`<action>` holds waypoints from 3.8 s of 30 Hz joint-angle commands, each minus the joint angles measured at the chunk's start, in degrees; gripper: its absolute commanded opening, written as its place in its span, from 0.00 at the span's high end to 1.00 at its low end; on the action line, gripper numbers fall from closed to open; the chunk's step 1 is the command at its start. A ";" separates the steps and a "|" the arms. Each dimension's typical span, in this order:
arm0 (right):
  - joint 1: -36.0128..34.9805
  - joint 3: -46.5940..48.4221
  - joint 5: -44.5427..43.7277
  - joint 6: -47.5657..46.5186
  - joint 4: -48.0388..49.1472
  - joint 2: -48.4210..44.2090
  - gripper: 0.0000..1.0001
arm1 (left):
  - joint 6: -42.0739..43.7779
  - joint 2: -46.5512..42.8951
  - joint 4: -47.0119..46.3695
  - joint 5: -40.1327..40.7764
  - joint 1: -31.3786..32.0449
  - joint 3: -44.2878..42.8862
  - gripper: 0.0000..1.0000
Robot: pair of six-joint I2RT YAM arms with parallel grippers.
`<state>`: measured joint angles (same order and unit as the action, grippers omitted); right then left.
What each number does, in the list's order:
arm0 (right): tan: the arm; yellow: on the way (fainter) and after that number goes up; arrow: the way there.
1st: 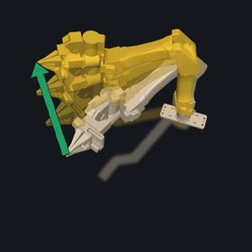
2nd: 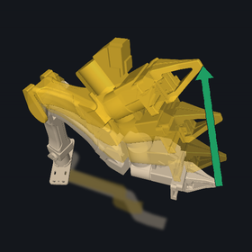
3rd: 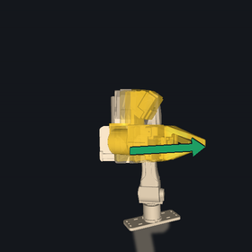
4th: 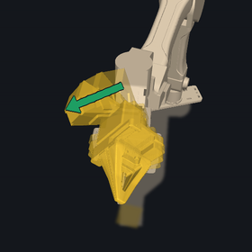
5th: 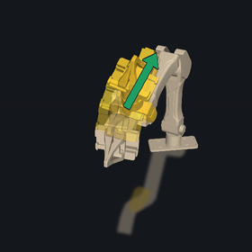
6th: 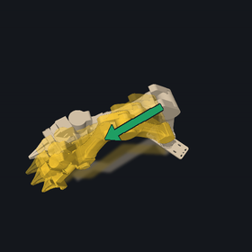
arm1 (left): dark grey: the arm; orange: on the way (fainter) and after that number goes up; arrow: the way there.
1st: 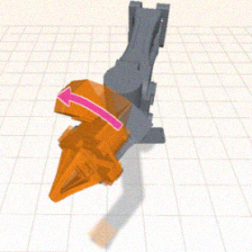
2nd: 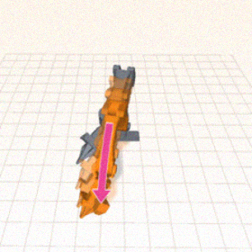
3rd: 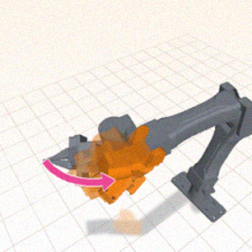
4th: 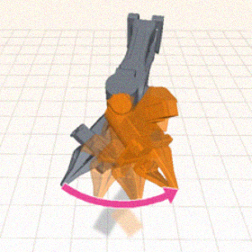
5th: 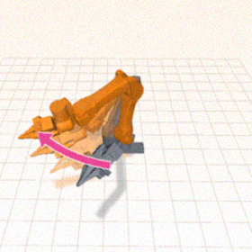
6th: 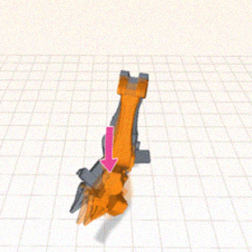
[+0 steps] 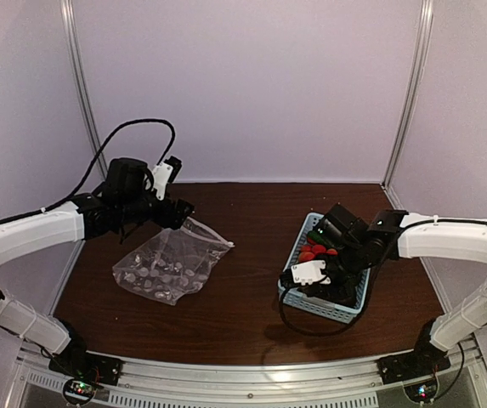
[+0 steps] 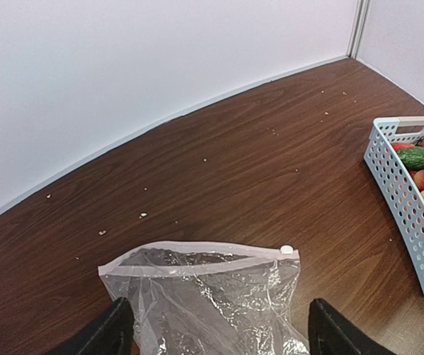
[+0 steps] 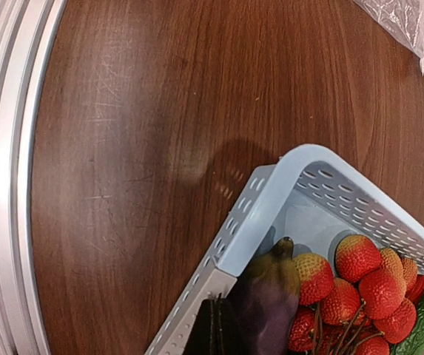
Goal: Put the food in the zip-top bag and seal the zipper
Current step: Move the bin to the center of the board, then pick up the zipper food storage bag at the center of the board.
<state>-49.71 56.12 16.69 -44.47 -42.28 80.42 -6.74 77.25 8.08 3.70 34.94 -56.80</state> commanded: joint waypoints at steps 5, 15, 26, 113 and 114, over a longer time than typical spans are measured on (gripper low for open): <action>-0.47 0.83 -7.29 -4.23 -2.94 -0.01 0.84 | 0.17 -1.15 -0.61 -1.80 0.04 -0.67 0.18; -0.45 2.19 0.01 2.53 -4.17 -1.98 0.55 | 0.15 -0.83 -0.65 -2.43 0.04 -0.84 0.18; -0.42 1.73 2.48 4.21 -2.75 5.32 0.59 | 0.15 -1.38 -0.64 -2.67 0.04 -0.62 0.18; 11.09 13.00 10.38 17.67 6.15 2.30 0.42 | -9.39 13.71 -7.79 -13.26 -4.69 2.65 0.99; 11.23 12.97 10.39 17.82 5.95 2.02 0.42 | -8.81 12.94 -7.73 -13.06 -3.91 3.00 1.00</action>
<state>-39.07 69.84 28.60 -26.83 -36.58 84.88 -20.88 94.37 5.02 -8.73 27.94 -55.27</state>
